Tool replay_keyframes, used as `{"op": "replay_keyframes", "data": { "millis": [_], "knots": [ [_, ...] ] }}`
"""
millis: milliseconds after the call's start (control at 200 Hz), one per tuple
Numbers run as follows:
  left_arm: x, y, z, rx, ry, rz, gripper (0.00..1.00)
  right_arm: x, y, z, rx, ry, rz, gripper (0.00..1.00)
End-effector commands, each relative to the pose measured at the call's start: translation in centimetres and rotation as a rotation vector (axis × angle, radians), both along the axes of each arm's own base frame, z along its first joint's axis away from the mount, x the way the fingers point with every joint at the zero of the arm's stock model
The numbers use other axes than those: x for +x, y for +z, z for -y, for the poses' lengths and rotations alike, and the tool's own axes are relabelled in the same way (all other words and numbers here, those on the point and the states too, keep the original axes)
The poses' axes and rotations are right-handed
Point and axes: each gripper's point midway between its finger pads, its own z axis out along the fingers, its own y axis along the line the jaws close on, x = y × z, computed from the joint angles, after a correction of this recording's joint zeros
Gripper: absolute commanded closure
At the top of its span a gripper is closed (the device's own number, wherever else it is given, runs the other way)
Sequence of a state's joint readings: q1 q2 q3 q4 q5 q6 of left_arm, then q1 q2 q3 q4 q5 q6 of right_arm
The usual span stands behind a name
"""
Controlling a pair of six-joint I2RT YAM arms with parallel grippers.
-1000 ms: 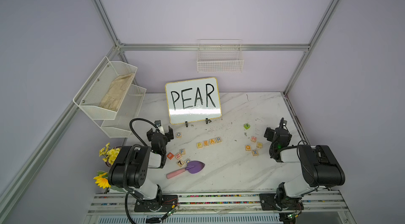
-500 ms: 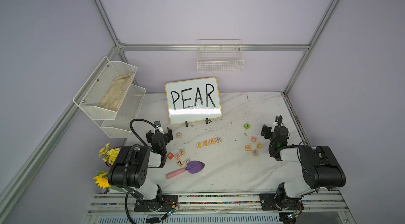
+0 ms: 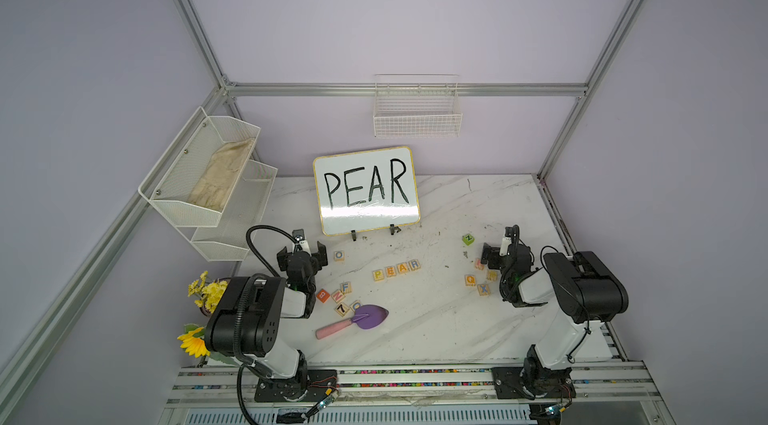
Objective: Spell the uppercase word “pear” with letter blocks
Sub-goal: Reset both arms
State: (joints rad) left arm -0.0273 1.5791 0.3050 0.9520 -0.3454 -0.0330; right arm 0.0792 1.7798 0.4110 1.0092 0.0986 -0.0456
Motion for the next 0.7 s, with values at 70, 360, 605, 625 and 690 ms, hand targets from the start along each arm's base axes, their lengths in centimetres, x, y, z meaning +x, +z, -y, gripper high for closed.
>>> {"op": "replay_keyframes", "data": {
  "millis": [70, 360, 605, 625, 690],
  "knots": [
    [1.92, 3.01, -0.10, -0.004, 0.013, 0.093, 0.00, 1.10, 0.23, -0.56, -0.013, 0.032, -0.018, 0.03],
    [1.93, 3.07, -0.09, -0.003, 0.013, 0.095, 0.00, 1.00, 0.47, -0.69, -0.038, 0.025, -0.004, 0.02],
    [1.89, 3.06, -0.12, -0.003, 0.014, 0.096, 0.00, 1.08, 0.27, -0.01, -0.036, -0.021, -0.018, 0.03],
    [1.86, 3.03, -0.12, -0.003, 0.014, 0.095, 0.00, 1.09, 0.31, 0.01, -0.036, -0.022, -0.017, 0.03],
    [1.89, 3.05, -0.11, -0.003, 0.014, 0.095, 0.00, 1.07, 0.33, 0.02, -0.036, -0.022, -0.017, 0.03]
  ]
}}
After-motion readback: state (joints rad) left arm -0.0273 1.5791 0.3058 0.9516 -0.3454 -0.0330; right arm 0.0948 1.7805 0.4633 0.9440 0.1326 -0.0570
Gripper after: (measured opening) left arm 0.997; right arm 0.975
